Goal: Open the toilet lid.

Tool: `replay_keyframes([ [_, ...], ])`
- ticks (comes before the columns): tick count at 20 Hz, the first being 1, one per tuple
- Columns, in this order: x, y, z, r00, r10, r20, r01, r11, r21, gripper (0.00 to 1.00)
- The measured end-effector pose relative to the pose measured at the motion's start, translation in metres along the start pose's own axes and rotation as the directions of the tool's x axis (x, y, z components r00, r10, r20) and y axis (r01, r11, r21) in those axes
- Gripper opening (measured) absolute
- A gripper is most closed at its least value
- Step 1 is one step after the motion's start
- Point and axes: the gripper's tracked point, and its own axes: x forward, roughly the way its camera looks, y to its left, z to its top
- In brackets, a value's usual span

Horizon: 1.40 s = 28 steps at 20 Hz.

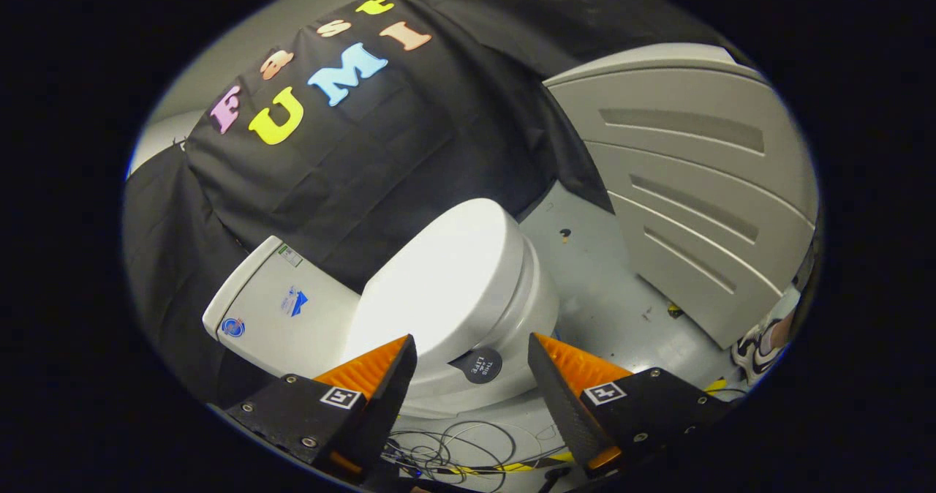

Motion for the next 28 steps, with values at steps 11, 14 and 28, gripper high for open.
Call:
replay_keyframes([
  [11, 0.046, 0.001, -0.042, 1.0, 0.027, -0.006, -0.023, 0.942, 0.335, 0.8],
  [14, 0.053, 0.001, -0.042, 0.998, 0.037, 0.054, -0.057, 0.892, 0.449, 0.72],
  [28, 0.074, -0.011, -0.055, 0.99, 0.101, 0.103, -0.143, 0.777, 0.613, 0.41],
])
